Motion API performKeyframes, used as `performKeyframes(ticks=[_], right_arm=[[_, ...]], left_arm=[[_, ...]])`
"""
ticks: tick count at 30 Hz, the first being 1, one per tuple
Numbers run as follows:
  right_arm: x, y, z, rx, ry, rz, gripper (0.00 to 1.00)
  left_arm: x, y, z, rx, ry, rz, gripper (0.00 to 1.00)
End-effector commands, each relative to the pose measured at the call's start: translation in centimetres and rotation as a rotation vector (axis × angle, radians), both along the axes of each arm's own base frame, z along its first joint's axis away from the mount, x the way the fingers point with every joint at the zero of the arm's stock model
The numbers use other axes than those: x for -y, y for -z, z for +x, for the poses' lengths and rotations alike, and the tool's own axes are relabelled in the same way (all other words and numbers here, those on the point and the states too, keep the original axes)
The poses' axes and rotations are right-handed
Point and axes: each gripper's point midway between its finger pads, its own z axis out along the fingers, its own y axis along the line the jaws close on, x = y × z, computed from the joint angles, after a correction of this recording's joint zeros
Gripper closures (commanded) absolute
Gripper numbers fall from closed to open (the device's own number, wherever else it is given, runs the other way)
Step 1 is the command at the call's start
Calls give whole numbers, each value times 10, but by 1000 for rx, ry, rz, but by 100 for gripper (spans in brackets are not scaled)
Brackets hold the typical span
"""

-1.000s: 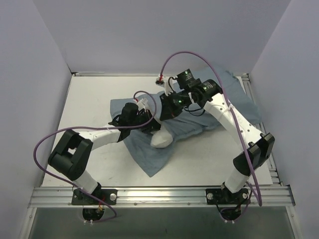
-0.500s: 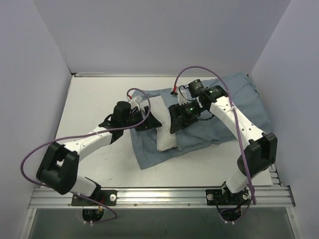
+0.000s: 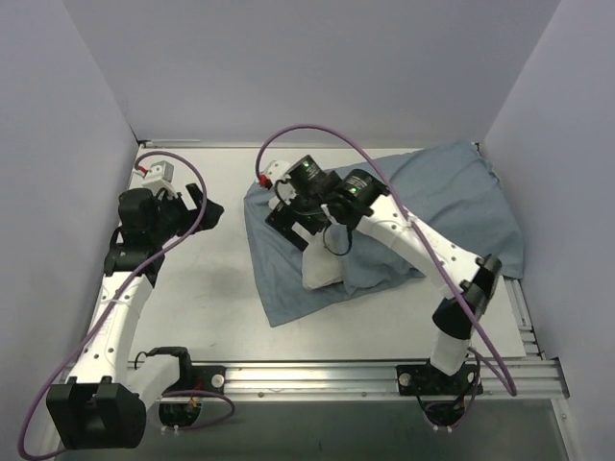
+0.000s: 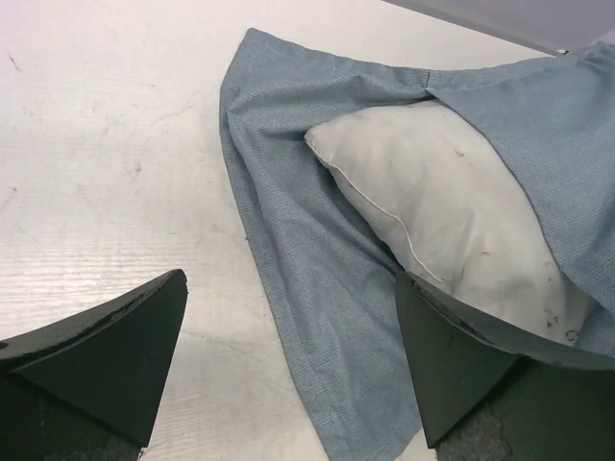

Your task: Put the pillow into the pillowcase

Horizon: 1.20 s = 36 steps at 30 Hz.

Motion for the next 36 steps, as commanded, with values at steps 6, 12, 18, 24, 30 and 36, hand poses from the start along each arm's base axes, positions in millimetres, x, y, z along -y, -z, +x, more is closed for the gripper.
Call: performKeyframes(ticks=[6, 12, 18, 24, 30, 36], right_arm=[[-39, 33, 99, 281, 34, -349, 0], [-15, 116, 96, 171, 26, -580, 0], [16, 179, 106, 83, 13, -766, 27], [-51, 109, 81, -12, 7, -304, 100], [-80, -31, 44, -115, 66, 334, 100], [-54, -74, 41, -221, 159, 568, 100]], left_arm=[[-29, 21, -10, -88, -4, -50, 3], [-36, 45, -16, -145, -28, -83, 3], [-37, 70, -20, -210, -58, -106, 2], [-16, 80, -30, -230, 50, -166, 20], [47, 84, -34, -243, 180, -197, 36], [100, 85, -13, -157, 214, -188, 36]])
